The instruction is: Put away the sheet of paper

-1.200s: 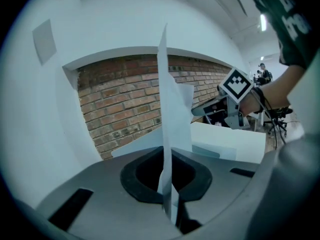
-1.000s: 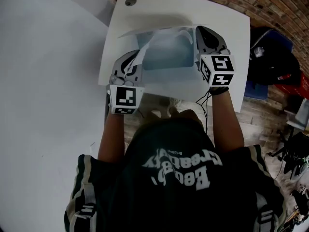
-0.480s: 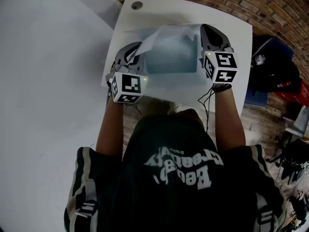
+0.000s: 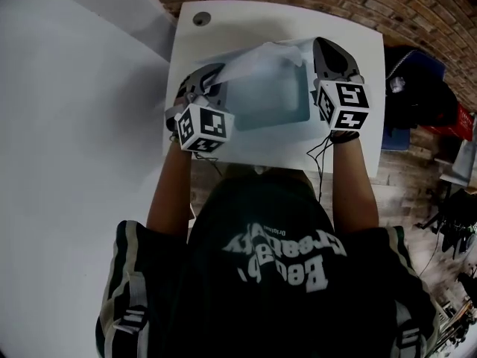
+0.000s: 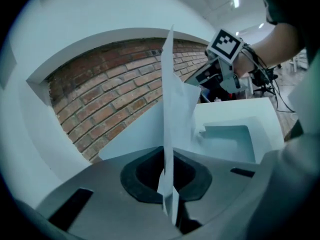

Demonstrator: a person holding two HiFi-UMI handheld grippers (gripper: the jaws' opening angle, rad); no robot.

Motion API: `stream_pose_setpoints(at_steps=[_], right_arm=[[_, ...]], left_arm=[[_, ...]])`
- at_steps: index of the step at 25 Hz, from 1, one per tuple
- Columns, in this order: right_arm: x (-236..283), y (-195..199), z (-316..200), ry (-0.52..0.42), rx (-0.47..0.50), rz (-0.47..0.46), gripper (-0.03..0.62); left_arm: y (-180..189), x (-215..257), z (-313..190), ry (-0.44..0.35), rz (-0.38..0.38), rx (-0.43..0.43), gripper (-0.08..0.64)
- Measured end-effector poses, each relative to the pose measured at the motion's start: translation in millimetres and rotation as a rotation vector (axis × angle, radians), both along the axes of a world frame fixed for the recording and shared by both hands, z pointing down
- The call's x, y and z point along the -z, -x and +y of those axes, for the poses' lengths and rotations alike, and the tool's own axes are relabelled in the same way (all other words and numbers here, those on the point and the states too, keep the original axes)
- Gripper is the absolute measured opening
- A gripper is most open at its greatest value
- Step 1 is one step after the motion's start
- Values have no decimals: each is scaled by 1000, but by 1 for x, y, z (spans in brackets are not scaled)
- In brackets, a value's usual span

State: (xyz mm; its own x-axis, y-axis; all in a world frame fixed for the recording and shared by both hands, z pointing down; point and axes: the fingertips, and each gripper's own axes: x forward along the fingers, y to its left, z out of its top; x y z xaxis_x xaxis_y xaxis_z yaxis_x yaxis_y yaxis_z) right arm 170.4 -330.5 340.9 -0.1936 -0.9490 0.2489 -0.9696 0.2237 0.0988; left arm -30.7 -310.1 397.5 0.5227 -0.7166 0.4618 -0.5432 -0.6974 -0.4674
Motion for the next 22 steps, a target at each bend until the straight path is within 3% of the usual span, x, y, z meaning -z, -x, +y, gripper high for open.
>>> stream_pose_setpoints(at_steps=[8, 22], right_arm=[[3, -2, -18, -3, -48, 20, -5], [3, 0, -46, -44, 35, 25, -5]], left_arm=[[-5, -19, -27, 13, -149, -92, 0], [-42, -77, -50, 51, -412, -197, 0]])
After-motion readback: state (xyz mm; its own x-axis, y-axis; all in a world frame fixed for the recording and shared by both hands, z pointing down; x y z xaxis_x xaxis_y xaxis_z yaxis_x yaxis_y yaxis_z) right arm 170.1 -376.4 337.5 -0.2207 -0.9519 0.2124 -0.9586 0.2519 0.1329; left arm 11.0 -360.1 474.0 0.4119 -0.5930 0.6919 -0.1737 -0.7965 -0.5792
